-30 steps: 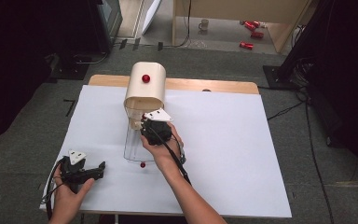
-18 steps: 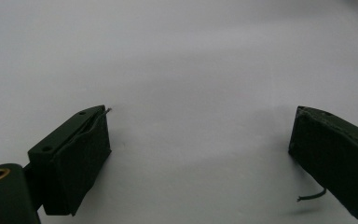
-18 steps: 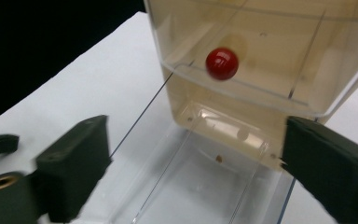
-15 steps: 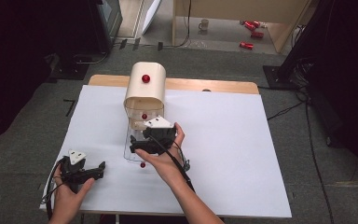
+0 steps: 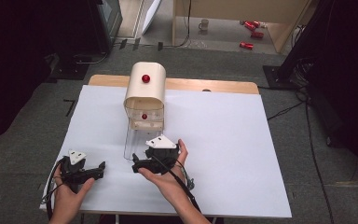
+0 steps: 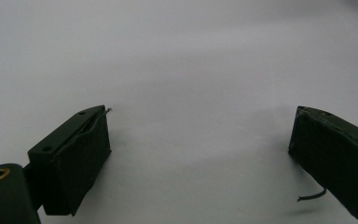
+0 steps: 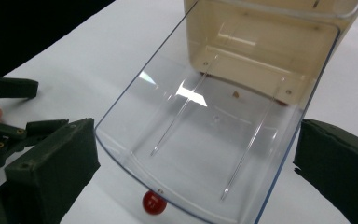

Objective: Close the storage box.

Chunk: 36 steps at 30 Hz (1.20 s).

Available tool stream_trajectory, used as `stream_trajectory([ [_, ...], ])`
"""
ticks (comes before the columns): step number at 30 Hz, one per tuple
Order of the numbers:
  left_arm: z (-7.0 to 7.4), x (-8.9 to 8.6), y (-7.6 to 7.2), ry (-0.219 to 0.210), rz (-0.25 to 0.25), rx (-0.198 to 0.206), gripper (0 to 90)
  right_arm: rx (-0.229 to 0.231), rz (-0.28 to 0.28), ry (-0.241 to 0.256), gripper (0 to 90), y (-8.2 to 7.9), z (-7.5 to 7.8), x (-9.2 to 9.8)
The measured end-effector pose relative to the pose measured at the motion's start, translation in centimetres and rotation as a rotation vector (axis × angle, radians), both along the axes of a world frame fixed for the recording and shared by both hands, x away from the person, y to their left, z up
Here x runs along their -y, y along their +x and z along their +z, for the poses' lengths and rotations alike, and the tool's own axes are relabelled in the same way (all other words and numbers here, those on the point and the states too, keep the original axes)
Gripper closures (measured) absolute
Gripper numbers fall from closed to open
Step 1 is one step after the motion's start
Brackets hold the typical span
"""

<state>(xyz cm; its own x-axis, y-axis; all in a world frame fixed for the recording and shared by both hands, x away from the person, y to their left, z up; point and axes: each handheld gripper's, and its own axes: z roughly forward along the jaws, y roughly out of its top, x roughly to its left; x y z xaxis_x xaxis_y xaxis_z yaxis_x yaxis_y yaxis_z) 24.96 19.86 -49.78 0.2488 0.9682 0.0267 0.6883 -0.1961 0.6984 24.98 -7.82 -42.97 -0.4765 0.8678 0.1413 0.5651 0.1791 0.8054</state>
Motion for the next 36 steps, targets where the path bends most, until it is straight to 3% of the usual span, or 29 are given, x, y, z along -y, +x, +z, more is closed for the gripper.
stream_trajectory([
  [9,0.0,0.0,0.0,0.002,-0.002,-0.002,5.4,-0.032,0.005,-0.001,0.0,-1.7,-1.8,-0.5],
  [21,0.0,0.0,0.0,0.002,-0.001,-0.001,5.4,0.032,-0.023,-0.038,0.0,-4.1,-2.3,-0.8],
  [27,0.0,0.0,0.0,0.003,-0.001,-0.001,5.4,0.006,-0.024,-0.043,0.0,-4.9,-2.8,-0.7],
  [33,0.0,0.0,0.0,0.002,-0.001,0.000,5.4,-0.037,-0.013,-0.052,0.0,-5.7,-4.3,-1.3],
  [36,0.0,0.0,0.0,0.002,-0.001,0.000,5.4,-0.047,-0.011,-0.035,5.5,-5.8,-4.8,-1.5],
])
